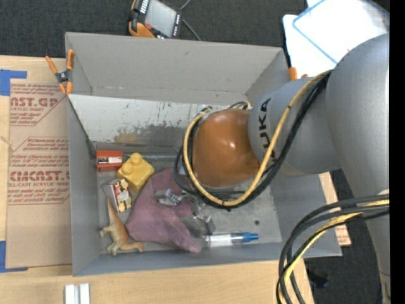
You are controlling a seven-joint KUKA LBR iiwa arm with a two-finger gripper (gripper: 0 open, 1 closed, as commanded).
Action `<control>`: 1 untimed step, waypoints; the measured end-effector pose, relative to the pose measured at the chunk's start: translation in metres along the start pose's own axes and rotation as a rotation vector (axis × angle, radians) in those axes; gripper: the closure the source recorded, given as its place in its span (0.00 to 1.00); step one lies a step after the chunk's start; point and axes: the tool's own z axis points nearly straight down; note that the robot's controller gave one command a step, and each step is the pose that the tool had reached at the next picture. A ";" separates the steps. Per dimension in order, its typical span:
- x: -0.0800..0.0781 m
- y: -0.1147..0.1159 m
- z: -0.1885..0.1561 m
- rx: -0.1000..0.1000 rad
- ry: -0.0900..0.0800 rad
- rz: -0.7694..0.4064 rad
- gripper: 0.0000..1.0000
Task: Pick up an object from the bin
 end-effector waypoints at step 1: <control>0.006 0.006 -0.001 -0.002 0.000 -0.113 0.00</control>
Offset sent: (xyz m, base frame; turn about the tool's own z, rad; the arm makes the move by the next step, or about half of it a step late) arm -0.0272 -0.0010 -0.0003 -0.1501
